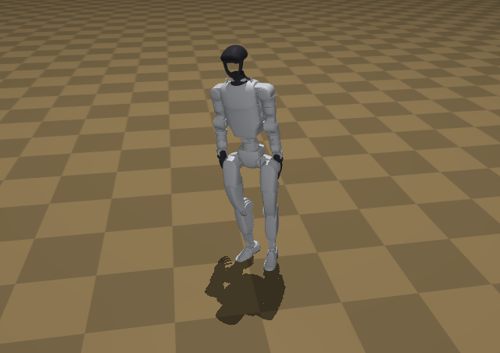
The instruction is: Upper body actions
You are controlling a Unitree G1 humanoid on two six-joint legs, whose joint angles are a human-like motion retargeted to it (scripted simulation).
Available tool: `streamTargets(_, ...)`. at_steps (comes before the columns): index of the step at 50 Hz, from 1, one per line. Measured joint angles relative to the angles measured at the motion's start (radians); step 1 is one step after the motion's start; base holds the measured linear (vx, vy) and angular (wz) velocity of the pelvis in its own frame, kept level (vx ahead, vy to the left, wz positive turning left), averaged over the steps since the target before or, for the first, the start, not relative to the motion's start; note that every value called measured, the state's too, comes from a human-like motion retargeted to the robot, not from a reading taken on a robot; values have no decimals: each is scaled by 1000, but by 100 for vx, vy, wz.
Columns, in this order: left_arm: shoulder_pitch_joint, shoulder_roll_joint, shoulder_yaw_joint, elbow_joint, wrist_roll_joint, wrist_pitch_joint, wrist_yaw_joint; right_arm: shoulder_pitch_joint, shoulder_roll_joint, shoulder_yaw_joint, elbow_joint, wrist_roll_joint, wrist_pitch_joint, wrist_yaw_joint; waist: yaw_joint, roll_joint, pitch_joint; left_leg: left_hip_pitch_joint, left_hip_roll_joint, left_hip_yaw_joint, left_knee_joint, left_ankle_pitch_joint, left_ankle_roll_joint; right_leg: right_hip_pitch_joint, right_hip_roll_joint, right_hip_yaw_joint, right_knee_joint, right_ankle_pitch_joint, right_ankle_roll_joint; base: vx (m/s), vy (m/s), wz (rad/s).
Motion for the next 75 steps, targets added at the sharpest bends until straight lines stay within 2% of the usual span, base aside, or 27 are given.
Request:
streamTargets(5,29,0,20,8,10,44,0,44,-4,-5,9,-7,49,-27,-19,-6,-3,6,-5,-7,-4,2,-4,7,-3,-7,-1,-4,-4,3,0,13)
streamTargets(12,40,-14,77,21,-65,45,-24,61,-5,-68,28,243,24,40,7,-5,-6,-12,8,39,9,5,-8,-3,4,38,-2,2,-9,1,1,-31)
streamTargets(20,-75,23,12,89,-102,86,9,-76,-44,-22,149,273,65,-6,23,-1,-12,-25,12,63,15,9,-7,-17,9,60,-2,12,-16,-4,-1,-11)
streamTargets(28,-330,97,1,85,-169,86,11,-314,-50,-12,141,289,62,127,28,-5,-39,-32,10,65,19,16,-6,-23,11,60,-3,22,-23,-5,-7,-1)
streamTargets(35,-686,207,33,76,-259,140,16,-599,-8,-127,70,521,76,248,31,-30,-47,-19,10,64,25,20,-2,-5,16,57,-2,25,-31,-5,-11,0)
streamTargets(40,-923,260,37,22,-293,102,54,-816,19,-188,-16,737,118,302,26,-36,-62,-17,18,76,27,20,-3,-11,24,68,1,31,-36,-2,-7,-12)
streamTargets(43,-1042,295,1,-14,-305,71,73,-944,18,-179,-59,824,112,294,26,-39,-77,-23,22,86,27,18,-5,-21,29,79,1,33,-38,-1,-1,-6)
streamTargets(54,-1328,332,-124,-88,-415,-41,160,-1247,-88,9,-168,1058,17,179,34,-43,-141,-42,26,95,27,9,-9,-40,41,86,2,18,-45,0,0,0)
streamTargets(61,-1390,314,-177,-87,-390,-101,206,-1299,-130,59,-169,1142,-77,51,44,-50,-176,-41,22,89,29,1,-9,-31,47,79,0,5,-50,6,-3,5)
streamTargets(75,-1346,298,-152,-87,-429,-133,215,-1252,-135,37,-142,1147,-76,50,53,-51,-194,-33,14,83,26,0,-7,-22,50,72,0,-1,-57,0,0,0)
